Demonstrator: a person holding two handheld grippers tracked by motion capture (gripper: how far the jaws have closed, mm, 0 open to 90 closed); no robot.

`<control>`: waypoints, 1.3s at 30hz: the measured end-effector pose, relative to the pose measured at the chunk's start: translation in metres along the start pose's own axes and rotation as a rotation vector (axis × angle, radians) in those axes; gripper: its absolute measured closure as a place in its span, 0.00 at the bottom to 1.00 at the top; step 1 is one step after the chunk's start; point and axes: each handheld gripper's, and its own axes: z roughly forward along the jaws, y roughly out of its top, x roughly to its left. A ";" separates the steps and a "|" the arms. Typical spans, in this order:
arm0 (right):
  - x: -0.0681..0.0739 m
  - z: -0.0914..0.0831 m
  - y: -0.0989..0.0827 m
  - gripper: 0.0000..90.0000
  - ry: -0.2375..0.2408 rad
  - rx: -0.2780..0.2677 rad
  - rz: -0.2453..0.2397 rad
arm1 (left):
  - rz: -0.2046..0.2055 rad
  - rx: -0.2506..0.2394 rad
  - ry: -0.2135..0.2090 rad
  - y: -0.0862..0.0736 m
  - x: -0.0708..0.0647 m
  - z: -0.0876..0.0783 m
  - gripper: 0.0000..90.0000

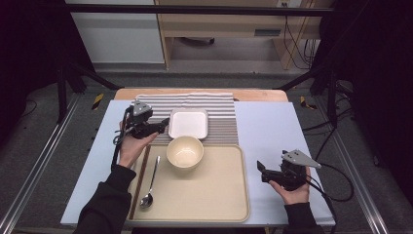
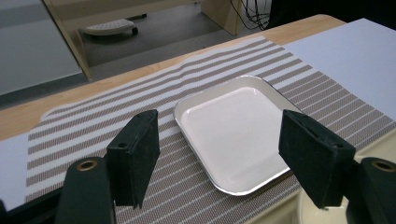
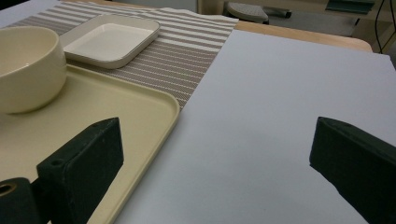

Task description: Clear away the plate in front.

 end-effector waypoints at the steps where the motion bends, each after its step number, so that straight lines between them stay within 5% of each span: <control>1: 0.000 0.000 0.000 0.03 0.000 0.004 0.000 | -0.004 -0.001 0.001 0.002 0.000 0.002 0.31; 10: 0.000 0.001 -0.001 0.03 0.005 0.003 -0.004 | -0.012 0.018 0.017 0.004 0.007 0.025 0.32; 28: -0.001 0.000 0.000 0.03 0.009 0.002 0.006 | -0.003 0.159 0.051 -0.017 0.013 0.080 0.38; 39: -0.001 0.002 -0.001 0.03 0.005 0.009 0.000 | -0.012 0.234 0.040 -0.030 0.015 0.098 0.50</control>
